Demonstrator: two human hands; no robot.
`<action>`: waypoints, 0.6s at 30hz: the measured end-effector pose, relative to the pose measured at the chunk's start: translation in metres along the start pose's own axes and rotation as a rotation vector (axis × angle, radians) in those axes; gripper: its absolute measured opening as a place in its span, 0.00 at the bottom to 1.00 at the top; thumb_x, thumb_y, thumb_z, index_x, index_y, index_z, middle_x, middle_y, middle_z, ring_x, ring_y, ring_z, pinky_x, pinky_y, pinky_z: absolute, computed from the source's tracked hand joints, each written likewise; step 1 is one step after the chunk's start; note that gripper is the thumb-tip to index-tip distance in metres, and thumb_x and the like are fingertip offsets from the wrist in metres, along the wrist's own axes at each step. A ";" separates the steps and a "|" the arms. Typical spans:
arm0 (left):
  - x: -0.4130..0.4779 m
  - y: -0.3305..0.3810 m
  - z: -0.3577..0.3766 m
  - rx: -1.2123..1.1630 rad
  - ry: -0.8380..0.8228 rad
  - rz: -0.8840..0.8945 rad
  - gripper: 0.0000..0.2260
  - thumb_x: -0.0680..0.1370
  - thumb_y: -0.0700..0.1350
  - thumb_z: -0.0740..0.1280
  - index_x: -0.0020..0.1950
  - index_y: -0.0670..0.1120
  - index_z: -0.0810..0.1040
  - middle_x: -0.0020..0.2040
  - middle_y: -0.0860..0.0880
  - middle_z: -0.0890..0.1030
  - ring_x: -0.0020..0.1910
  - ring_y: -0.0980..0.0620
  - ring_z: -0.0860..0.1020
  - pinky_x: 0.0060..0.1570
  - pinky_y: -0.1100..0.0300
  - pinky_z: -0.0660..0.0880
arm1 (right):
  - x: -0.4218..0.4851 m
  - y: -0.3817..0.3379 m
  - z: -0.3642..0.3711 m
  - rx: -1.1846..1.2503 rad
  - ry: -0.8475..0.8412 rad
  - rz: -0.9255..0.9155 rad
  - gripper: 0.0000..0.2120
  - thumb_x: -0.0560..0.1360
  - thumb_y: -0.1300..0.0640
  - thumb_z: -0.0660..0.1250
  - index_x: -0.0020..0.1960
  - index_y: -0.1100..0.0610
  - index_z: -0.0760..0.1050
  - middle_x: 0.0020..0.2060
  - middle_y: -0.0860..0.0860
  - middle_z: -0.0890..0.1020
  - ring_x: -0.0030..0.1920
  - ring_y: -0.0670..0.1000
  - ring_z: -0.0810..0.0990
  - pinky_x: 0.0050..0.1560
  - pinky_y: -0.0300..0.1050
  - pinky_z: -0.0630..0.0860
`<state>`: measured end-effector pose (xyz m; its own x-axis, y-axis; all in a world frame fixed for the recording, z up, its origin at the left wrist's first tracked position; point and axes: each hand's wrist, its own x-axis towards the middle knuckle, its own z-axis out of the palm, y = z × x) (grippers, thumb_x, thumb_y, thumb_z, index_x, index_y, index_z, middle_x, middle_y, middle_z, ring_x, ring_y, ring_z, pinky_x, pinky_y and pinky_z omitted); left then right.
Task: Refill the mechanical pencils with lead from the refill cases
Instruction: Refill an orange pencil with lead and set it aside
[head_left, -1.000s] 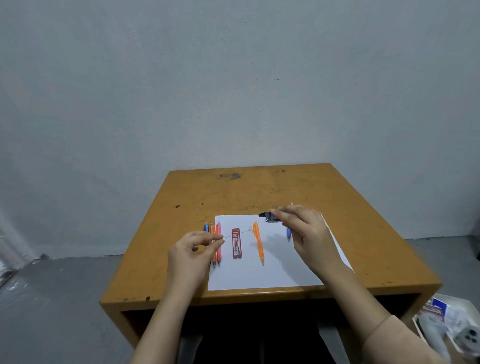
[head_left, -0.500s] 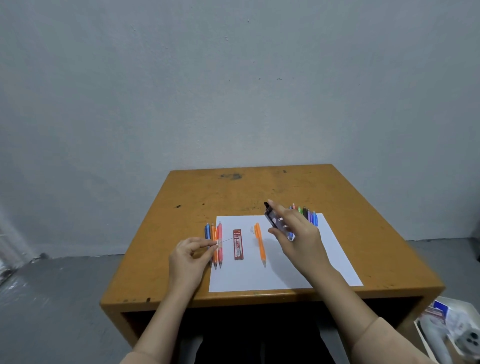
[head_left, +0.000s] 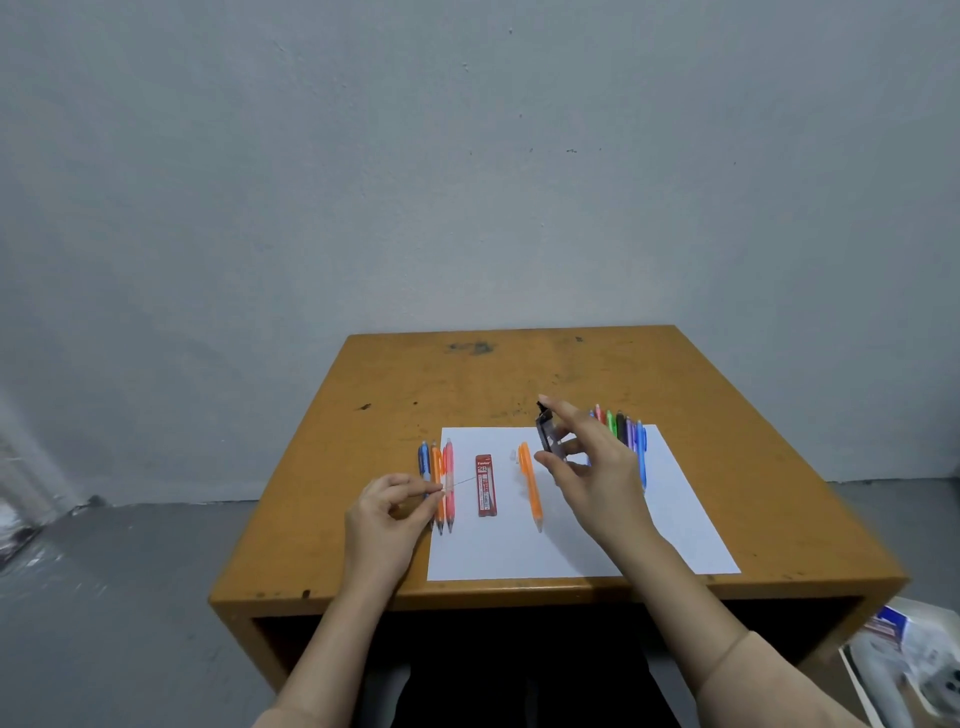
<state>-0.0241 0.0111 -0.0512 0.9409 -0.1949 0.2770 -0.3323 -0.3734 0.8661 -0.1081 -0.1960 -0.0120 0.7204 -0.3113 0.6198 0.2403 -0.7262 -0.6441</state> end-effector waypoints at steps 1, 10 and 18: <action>0.000 -0.001 0.000 -0.003 0.003 -0.004 0.07 0.70 0.44 0.75 0.44 0.56 0.83 0.47 0.59 0.79 0.50 0.59 0.76 0.47 0.62 0.75 | 0.000 0.000 0.001 0.002 -0.004 0.007 0.32 0.72 0.63 0.73 0.65 0.35 0.65 0.45 0.38 0.74 0.47 0.40 0.76 0.41 0.35 0.79; 0.001 -0.004 0.000 -0.016 0.010 -0.026 0.07 0.70 0.44 0.75 0.46 0.54 0.84 0.48 0.58 0.79 0.50 0.57 0.76 0.46 0.61 0.76 | -0.001 -0.008 0.000 0.047 -0.028 0.109 0.21 0.71 0.61 0.73 0.59 0.43 0.75 0.46 0.41 0.77 0.43 0.41 0.79 0.40 0.24 0.73; -0.001 -0.004 0.002 0.009 0.020 -0.013 0.07 0.71 0.43 0.75 0.47 0.52 0.85 0.46 0.59 0.79 0.48 0.57 0.76 0.43 0.62 0.76 | 0.003 -0.015 -0.001 0.160 -0.078 0.234 0.23 0.72 0.62 0.72 0.58 0.39 0.71 0.44 0.37 0.78 0.47 0.40 0.79 0.42 0.25 0.74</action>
<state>-0.0240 0.0112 -0.0552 0.9462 -0.1719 0.2740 -0.3205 -0.3843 0.8658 -0.1107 -0.1865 0.0002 0.8145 -0.4063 0.4141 0.1571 -0.5326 -0.8316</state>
